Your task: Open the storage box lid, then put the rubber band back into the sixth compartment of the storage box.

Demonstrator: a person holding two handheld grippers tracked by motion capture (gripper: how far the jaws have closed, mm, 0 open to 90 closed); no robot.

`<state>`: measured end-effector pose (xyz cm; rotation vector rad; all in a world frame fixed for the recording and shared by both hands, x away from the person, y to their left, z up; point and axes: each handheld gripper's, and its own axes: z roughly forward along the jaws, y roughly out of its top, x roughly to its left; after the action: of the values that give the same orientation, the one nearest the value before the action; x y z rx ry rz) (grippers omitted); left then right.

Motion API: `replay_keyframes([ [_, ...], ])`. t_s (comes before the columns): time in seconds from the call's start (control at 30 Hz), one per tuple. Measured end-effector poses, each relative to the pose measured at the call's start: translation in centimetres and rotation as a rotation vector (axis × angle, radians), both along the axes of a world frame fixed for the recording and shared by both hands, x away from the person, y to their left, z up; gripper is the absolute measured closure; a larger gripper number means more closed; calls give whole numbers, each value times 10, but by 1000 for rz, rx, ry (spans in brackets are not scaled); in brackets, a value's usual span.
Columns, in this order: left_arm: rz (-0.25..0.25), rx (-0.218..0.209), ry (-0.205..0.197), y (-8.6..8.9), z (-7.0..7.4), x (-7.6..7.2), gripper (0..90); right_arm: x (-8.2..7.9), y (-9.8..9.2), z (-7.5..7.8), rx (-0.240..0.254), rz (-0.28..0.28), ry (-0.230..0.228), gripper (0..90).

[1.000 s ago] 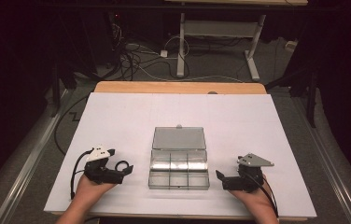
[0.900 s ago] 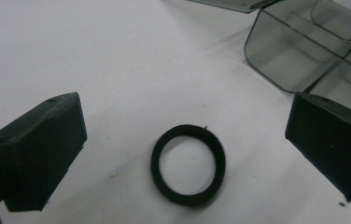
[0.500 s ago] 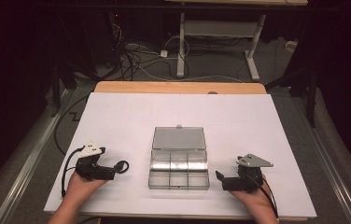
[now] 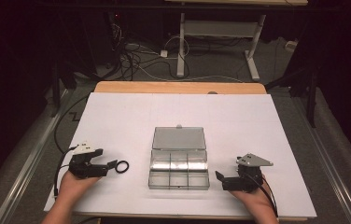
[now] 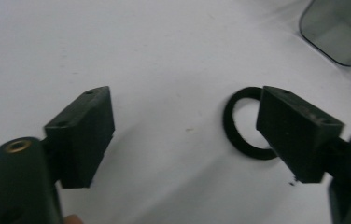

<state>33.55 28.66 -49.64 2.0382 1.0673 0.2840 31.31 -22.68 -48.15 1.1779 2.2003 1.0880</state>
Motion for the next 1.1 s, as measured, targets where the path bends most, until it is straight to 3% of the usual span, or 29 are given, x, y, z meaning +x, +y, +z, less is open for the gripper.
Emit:
replay_keyframes([
  [0.07, -25, 13, -7, -5, -1, -1, 287, 0, 0, 0, 1, 0, 0, 3],
  [0.27, -65, -14, 5, -10, -1, -1, 511, 0, 0, 0, 0, 1, 0, 5],
  [0.4, -82, -9, 9, -11, -2, -1, 617, 0, 1, 0, -5, 1, 0, 8],
  [0.67, -90, 63, -5, -18, -2, -3, 733, 0, 0, 0, -8, -6, 0, 11],
  [1.1, -70, 98, -28, -21, -3, -5, 809, -1, 2, -1, -29, -1, -7, 13],
])
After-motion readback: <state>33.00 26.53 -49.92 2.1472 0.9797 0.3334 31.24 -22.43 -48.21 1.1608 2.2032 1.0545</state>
